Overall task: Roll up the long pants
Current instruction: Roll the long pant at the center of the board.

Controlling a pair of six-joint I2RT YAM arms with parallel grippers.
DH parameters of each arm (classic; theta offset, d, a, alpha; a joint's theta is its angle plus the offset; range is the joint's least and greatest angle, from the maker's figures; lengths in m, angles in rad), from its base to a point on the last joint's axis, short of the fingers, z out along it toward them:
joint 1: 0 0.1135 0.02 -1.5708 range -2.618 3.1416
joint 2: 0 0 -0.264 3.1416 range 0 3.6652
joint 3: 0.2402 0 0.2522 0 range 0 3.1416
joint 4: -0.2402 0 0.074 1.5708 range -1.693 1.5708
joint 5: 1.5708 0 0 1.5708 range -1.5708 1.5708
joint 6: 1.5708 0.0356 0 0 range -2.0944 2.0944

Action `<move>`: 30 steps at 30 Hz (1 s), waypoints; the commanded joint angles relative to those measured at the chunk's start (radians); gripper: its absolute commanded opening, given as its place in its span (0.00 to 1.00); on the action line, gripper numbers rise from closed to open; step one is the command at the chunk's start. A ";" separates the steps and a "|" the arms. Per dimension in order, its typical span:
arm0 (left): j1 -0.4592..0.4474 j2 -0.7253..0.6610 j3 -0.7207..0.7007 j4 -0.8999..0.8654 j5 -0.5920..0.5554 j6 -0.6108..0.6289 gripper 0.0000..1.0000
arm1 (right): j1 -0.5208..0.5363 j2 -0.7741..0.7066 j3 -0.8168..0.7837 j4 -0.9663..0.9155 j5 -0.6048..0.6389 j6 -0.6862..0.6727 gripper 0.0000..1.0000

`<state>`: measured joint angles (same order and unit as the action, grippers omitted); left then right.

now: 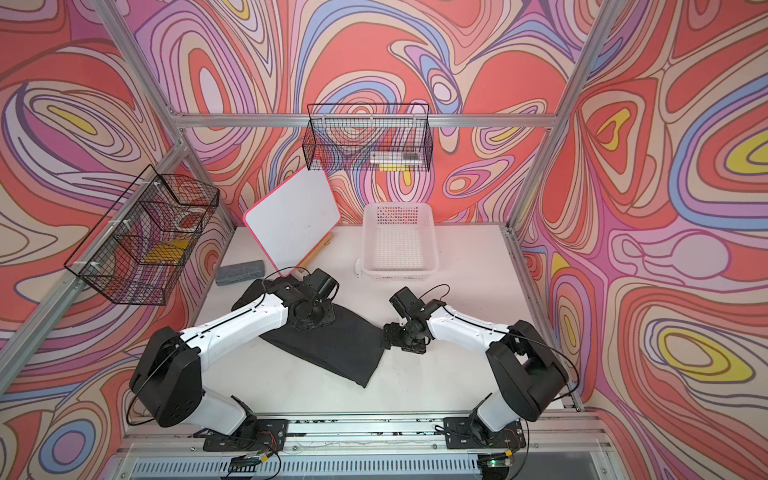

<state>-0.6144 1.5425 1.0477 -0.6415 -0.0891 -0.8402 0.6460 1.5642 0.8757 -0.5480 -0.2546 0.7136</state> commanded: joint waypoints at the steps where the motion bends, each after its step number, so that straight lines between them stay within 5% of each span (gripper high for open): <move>1: -0.002 0.041 -0.057 0.231 0.165 0.103 0.25 | 0.025 0.029 -0.009 0.199 -0.032 0.110 0.80; 6: -0.005 0.145 -0.086 0.361 0.279 0.109 0.18 | 0.060 0.069 -0.082 0.341 -0.044 0.194 0.68; 11: -0.008 0.238 -0.089 0.369 0.316 0.145 0.11 | 0.088 0.039 -0.076 0.317 -0.004 0.258 0.18; 15: -0.036 0.270 -0.087 0.385 0.325 0.191 0.10 | 0.096 -0.070 0.063 0.163 0.047 0.357 0.00; 18: -0.058 0.273 -0.094 0.441 0.345 0.188 0.19 | 0.098 -0.018 0.259 -0.063 0.080 0.400 0.00; 23: -0.064 0.020 -0.115 0.319 0.103 0.182 0.54 | 0.098 0.049 0.316 -0.152 0.099 0.593 0.00; 30: -0.132 -0.442 -0.265 0.214 -0.141 0.288 0.58 | 0.088 0.149 0.404 -0.233 0.107 0.599 0.00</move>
<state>-0.7063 1.1961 0.8433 -0.3355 -0.0906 -0.6212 0.7422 1.6737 1.2266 -0.7357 -0.1722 1.2922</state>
